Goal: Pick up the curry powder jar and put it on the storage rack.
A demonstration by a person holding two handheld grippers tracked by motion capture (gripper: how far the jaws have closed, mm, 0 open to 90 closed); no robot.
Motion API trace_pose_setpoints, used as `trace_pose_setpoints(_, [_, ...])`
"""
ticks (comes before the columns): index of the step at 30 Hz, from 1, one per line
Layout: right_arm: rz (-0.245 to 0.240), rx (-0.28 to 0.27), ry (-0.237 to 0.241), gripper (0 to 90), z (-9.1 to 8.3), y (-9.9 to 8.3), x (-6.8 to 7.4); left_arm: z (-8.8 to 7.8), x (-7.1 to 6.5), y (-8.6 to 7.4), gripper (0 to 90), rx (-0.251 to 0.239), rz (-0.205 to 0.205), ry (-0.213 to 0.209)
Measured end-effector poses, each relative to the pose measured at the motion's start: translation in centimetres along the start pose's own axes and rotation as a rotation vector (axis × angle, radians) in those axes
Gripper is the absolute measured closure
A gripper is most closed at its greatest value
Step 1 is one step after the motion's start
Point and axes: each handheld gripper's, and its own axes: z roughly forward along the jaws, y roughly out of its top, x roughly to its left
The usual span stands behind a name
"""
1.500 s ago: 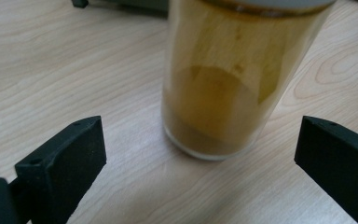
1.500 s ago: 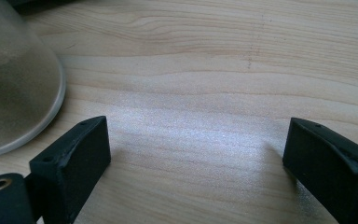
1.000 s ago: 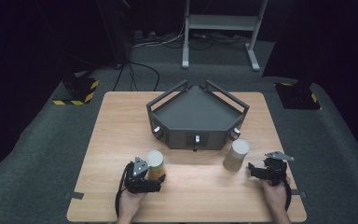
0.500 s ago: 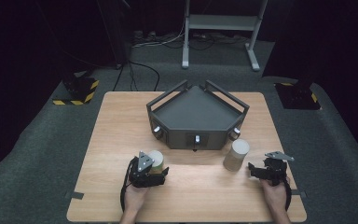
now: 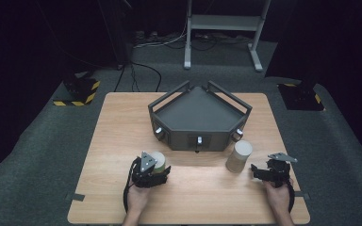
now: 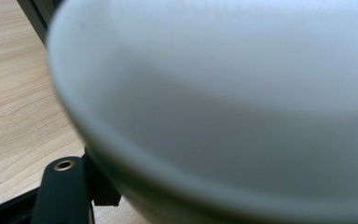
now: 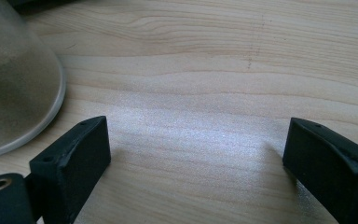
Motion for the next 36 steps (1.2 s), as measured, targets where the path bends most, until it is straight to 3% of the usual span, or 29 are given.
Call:
trace_pose_setpoints(11, [0.000,0.000,0.000,6.8,0.0,0.0,0.0,-0.1,0.1,-0.1,32.9,-0.013,0.002,-0.006])
trace_pose_setpoints(17, [0.000,0.000,0.000,6.8,0.0,0.0,0.0,-0.2,0.4,0.3,33.2,-0.004,-0.003,-0.031])
trace_pose_setpoints(36, [0.000,0.000,0.000,6.8,0.0,0.0,0.0,-1.1,0.5,4.2,33.4,0.012,0.030,-0.082])
